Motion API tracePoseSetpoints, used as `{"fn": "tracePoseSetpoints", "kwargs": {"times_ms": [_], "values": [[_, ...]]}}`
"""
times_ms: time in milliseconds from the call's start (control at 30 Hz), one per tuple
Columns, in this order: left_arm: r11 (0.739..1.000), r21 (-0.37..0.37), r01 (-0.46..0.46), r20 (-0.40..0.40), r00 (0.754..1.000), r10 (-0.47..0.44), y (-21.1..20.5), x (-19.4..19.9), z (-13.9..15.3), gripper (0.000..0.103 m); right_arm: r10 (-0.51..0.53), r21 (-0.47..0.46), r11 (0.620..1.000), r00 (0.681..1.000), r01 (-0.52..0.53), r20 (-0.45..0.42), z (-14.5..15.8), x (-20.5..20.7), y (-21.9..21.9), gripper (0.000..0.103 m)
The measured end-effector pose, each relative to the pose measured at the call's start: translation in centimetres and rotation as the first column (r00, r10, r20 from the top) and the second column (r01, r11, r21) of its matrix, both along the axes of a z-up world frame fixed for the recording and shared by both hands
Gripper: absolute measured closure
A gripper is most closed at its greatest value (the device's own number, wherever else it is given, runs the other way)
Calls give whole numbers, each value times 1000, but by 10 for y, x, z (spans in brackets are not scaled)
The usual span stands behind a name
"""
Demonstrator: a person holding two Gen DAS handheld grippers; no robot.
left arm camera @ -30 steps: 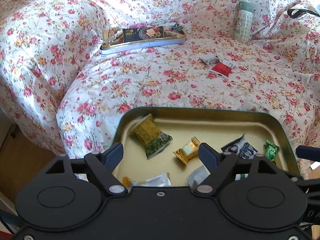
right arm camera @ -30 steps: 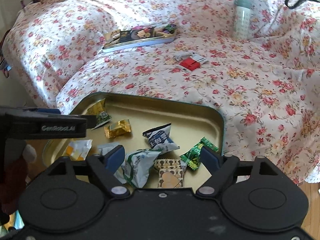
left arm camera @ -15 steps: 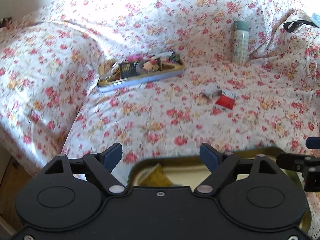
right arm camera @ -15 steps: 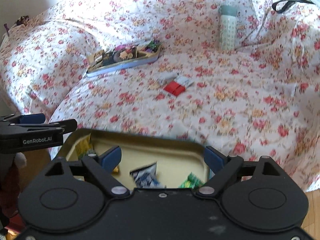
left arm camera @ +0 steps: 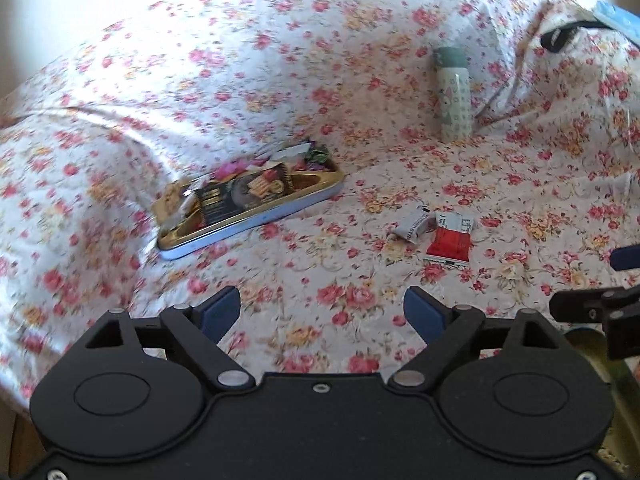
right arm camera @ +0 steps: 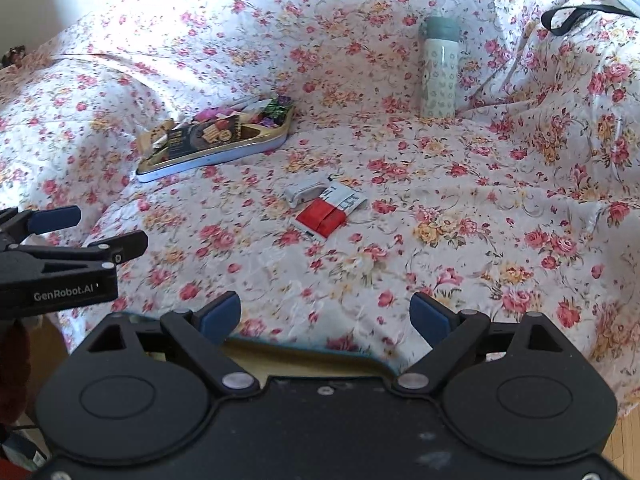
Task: Organize snacks
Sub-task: 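Move both tools back toward the white and red-white packets, then grasp the white 'HAWTHORN STRIPS' packet with the left tool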
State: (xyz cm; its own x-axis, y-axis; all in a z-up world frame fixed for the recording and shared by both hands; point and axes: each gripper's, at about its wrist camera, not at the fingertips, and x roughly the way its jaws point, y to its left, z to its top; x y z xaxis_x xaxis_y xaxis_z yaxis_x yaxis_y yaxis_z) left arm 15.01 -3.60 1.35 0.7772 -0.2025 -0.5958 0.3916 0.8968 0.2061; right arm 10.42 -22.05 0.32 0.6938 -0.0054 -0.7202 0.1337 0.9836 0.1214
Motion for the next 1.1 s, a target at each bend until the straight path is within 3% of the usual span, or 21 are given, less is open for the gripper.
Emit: {"fn": "tracePoseSetpoints", "kwargs": {"times_ms": [433, 800, 1100], "values": [[974, 111, 200, -13, 980, -200, -39, 55, -41, 13, -59, 22, 998, 995, 61, -84, -33, 51, -25, 7], [970, -2, 243, -76, 967, -242, -62, 112, -50, 13, -104, 38, 993, 989, 109, -101, -46, 79, -42, 7], [960, 5, 281, -96, 955, -279, -81, 138, -68, 18, -116, 76, 989, 987, 124, -109, -54, 88, -50, 7]]}}
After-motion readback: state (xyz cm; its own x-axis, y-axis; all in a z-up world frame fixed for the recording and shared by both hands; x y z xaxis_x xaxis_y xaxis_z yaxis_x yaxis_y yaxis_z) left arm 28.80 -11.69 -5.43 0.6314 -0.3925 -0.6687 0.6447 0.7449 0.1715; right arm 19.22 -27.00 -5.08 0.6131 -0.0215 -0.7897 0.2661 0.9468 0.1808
